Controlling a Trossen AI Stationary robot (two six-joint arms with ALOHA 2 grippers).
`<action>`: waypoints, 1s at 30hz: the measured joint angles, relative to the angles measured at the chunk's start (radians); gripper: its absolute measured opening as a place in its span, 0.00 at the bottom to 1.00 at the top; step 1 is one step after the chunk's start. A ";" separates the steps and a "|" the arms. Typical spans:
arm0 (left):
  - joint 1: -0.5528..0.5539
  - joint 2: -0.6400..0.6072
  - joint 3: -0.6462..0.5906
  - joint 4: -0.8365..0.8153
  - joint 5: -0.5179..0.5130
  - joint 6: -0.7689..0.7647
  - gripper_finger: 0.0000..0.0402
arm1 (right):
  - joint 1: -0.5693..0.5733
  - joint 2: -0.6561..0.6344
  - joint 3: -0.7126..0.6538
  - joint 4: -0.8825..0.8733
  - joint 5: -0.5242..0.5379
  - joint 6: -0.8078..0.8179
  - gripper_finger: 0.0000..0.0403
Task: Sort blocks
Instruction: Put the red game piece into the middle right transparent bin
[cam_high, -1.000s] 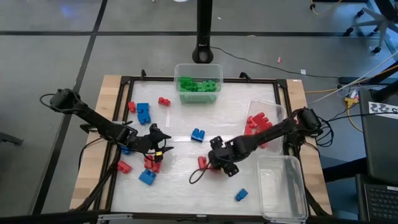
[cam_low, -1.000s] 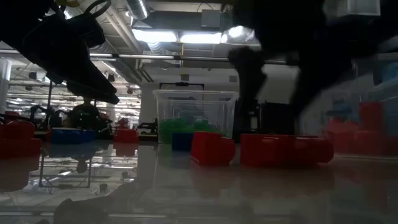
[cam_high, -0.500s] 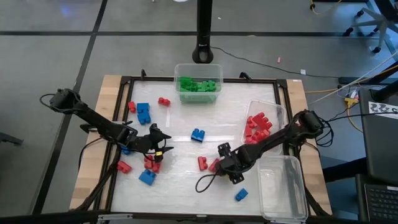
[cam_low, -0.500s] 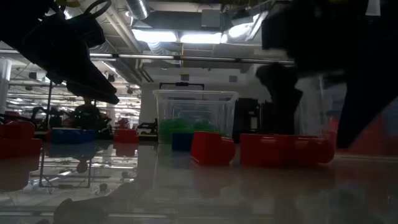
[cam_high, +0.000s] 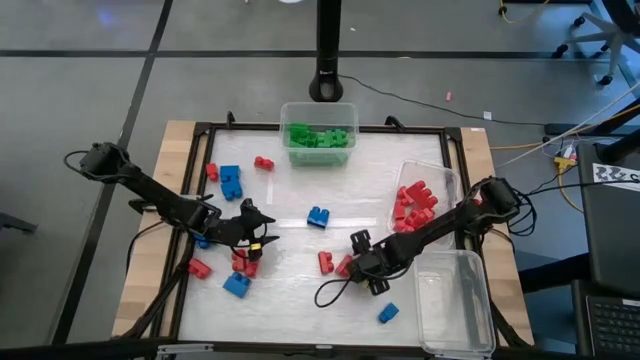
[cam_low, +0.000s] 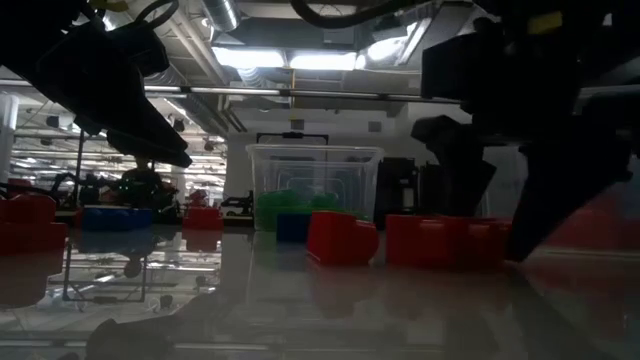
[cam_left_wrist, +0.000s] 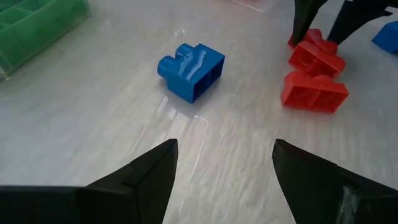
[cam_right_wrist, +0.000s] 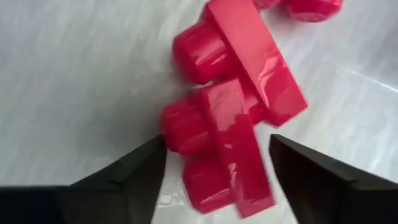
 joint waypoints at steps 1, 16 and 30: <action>0.000 0.000 0.000 0.000 0.000 0.000 0.63 | 0.000 0.000 0.000 -0.003 0.006 -0.006 0.63; 0.000 0.000 0.000 0.000 0.000 -0.005 0.63 | 0.002 -0.022 0.082 -0.125 0.003 -0.027 0.31; 0.000 0.000 0.000 -0.001 0.000 -0.005 0.63 | 0.001 -0.033 0.112 -0.211 -0.001 -0.046 0.10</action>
